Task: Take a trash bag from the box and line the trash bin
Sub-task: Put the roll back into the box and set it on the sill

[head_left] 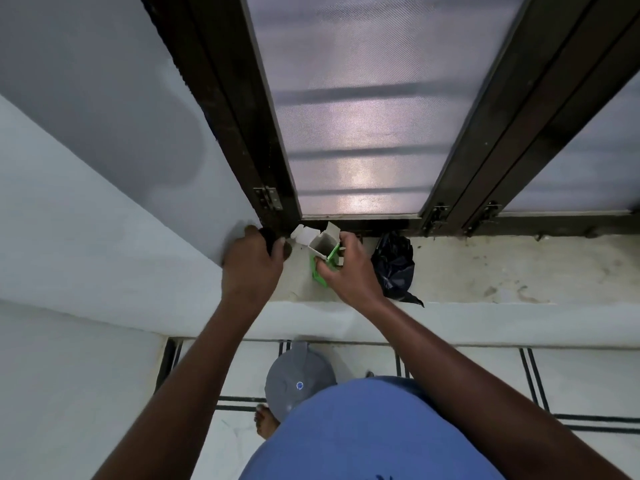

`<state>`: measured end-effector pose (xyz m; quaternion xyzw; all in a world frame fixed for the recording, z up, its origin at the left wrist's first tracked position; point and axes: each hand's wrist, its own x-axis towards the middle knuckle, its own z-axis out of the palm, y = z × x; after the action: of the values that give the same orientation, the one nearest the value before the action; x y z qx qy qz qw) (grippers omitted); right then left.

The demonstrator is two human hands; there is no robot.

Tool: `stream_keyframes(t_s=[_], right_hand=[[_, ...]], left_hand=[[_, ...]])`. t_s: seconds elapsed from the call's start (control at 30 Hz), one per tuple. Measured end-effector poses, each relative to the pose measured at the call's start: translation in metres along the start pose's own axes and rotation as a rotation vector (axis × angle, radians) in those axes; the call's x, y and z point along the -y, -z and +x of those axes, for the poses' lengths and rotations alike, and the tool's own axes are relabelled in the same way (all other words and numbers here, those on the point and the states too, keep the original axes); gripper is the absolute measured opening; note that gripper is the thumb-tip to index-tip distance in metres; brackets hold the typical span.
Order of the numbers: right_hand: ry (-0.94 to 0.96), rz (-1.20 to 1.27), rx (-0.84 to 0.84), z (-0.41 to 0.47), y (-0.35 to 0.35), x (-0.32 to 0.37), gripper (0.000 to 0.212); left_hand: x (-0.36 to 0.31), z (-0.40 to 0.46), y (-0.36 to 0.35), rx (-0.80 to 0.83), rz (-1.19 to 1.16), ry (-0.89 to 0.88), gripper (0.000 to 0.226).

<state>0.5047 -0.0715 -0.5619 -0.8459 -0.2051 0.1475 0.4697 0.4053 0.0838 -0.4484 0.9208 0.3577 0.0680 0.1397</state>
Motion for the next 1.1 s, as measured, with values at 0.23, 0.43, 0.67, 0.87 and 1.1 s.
stream_keyframes(t_s=[0.23, 0.43, 0.67, 0.87, 1.1], right_hand=[[0.014, 0.024, 0.029, -0.002, 0.002, 0.005, 0.061], [0.001, 0.037, 0.03, -0.001, 0.005, 0.004, 0.062], [0.054, -0.039, 0.098, -0.005, -0.003, 0.01, 0.065], [0.052, -0.061, 0.092, -0.004, 0.0, 0.015, 0.063], [0.054, -0.051, 0.071, -0.004, -0.001, 0.014, 0.06]], left_hand=[[-0.028, -0.004, 0.015, 0.074, -0.586, 0.058, 0.036], [-0.027, 0.012, -0.002, 0.203, -0.432, 0.14, 0.042], [-0.037, 0.025, 0.007, 0.131, -0.124, 0.025, 0.027], [-0.044, 0.031, 0.016, 0.537, -0.189, 0.016, 0.033], [-0.031, 0.024, -0.006, 0.265, -0.035, -0.254, 0.029]])
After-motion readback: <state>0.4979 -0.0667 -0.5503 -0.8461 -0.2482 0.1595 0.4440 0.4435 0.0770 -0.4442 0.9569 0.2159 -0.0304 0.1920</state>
